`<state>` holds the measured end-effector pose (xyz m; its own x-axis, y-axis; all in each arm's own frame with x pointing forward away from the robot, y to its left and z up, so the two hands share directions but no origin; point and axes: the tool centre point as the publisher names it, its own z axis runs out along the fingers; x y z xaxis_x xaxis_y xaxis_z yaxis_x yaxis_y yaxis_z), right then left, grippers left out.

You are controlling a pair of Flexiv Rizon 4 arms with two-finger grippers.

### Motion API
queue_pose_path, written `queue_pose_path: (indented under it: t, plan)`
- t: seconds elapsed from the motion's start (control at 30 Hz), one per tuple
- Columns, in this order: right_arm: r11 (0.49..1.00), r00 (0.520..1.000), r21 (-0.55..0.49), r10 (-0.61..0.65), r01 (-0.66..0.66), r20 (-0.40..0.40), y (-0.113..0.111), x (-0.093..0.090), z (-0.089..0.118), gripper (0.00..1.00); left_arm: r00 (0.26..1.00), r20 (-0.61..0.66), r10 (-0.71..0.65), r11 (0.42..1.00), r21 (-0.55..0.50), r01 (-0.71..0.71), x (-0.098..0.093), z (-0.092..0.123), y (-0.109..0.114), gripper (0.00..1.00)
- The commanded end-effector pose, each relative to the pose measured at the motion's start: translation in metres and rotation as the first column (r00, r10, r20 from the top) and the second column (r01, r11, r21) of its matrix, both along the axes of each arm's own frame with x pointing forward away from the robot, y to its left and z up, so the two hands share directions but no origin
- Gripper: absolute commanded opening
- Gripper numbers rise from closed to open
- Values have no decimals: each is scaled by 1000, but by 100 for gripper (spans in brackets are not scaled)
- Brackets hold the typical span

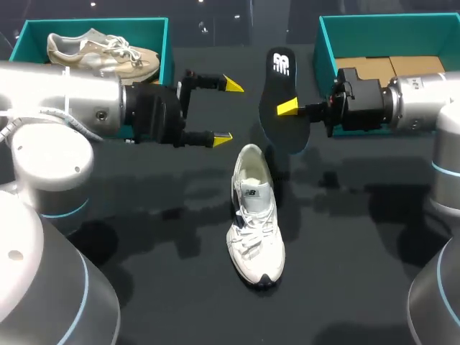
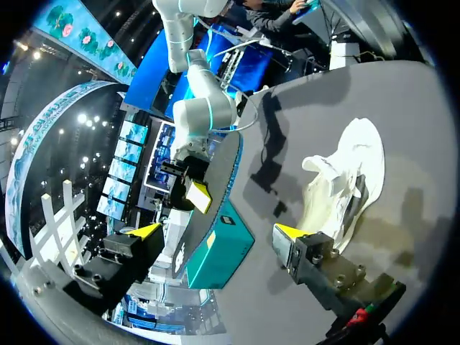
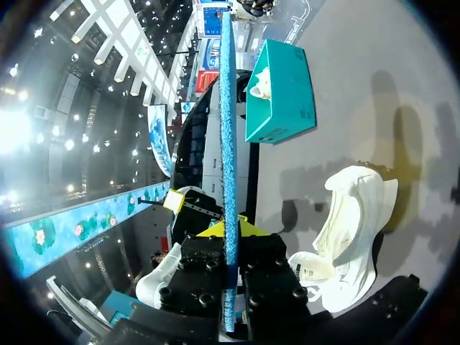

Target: Take the shoe out of the shoebox, open the shoe tongue, remove and reinsert the insole, then place the shoe into the shoebox

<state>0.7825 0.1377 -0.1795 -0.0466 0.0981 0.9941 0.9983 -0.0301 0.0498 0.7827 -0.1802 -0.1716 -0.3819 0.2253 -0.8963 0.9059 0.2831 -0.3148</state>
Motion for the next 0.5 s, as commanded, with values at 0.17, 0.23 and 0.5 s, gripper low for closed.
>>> queue_pose_path:
  t: [0.17, 0.23, 0.5]
  plan:
    - [998, 1000, -60, 6, -7, -20, 1, 1, 6, 0, 1000, -22, -19, 997, 69, 20, -7, 9, 15, 100]
    - [998, 1000, -60, 6, -7, -20, 1, 1, 6, 0, 1000, -22, -19, 997, 69, 20, -7, 9, 15, 100]
    - [994, 997, -107, 23, -14, 80, 2, 0, 8, 0, 961, -277, 31, 985, 172, 18, -15, 4, 20, 100]
